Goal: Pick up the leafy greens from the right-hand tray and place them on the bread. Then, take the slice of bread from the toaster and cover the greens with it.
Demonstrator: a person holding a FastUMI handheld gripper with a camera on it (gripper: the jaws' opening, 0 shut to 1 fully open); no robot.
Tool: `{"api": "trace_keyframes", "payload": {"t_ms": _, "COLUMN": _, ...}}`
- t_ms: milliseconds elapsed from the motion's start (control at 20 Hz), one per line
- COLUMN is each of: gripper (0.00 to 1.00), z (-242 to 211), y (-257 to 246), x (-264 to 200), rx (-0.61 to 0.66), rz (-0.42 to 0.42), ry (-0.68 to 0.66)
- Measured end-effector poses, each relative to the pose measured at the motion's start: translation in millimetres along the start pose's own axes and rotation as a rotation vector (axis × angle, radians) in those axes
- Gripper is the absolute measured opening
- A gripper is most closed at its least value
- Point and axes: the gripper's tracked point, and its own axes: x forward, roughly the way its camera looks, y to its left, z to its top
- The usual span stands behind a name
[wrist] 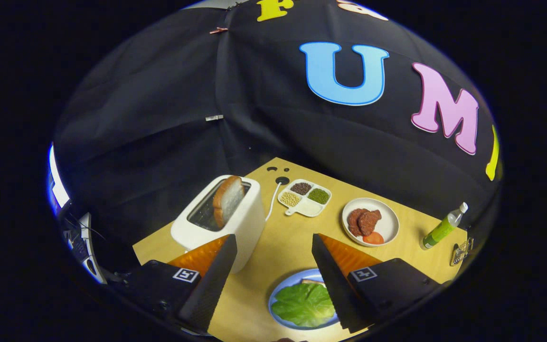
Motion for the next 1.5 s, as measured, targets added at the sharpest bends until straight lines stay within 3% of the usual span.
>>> {"api": "trace_keyframes", "payload": {"t_ms": 250, "gripper": 0.99, "z": 25, "y": 53, "x": 41, "rx": -0.023, "rz": 0.074, "ry": 0.002}}
{"api": "trace_keyframes", "payload": {"t_ms": 700, "gripper": 0.99, "z": 21, "y": 85, "x": 109, "rx": -0.072, "rz": 0.04, "ry": 0.066}}
{"api": "trace_keyframes", "payload": {"t_ms": 800, "gripper": 0.89, "z": 13, "y": 81, "x": 121, "rx": -0.072, "rz": 0.012, "ry": 0.093}}
{"api": "trace_keyframes", "payload": {"t_ms": 950, "gripper": 0.6, "z": 6, "y": 79, "x": 126, "rx": -0.069, "rz": -0.006, "ry": 0.123}}
{"api": "trace_keyframes", "payload": {"t_ms": 1150, "gripper": 0.31, "z": -2, "y": 78, "x": 133, "rx": -0.061, "rz": -0.01, "ry": 0.165}}
{"api": "trace_keyframes", "payload": {"t_ms": 1250, "gripper": 0.2, "z": 0, "y": 78, "x": 132, "rx": -0.045, "rz": -0.011, "ry": 0.175}}
{"api": "trace_keyframes", "payload": {"t_ms": 1500, "gripper": 0.11, "z": 14, "y": 82, "x": 122, "rx": -0.038, "rz": 0.022, "ry": 0.142}}
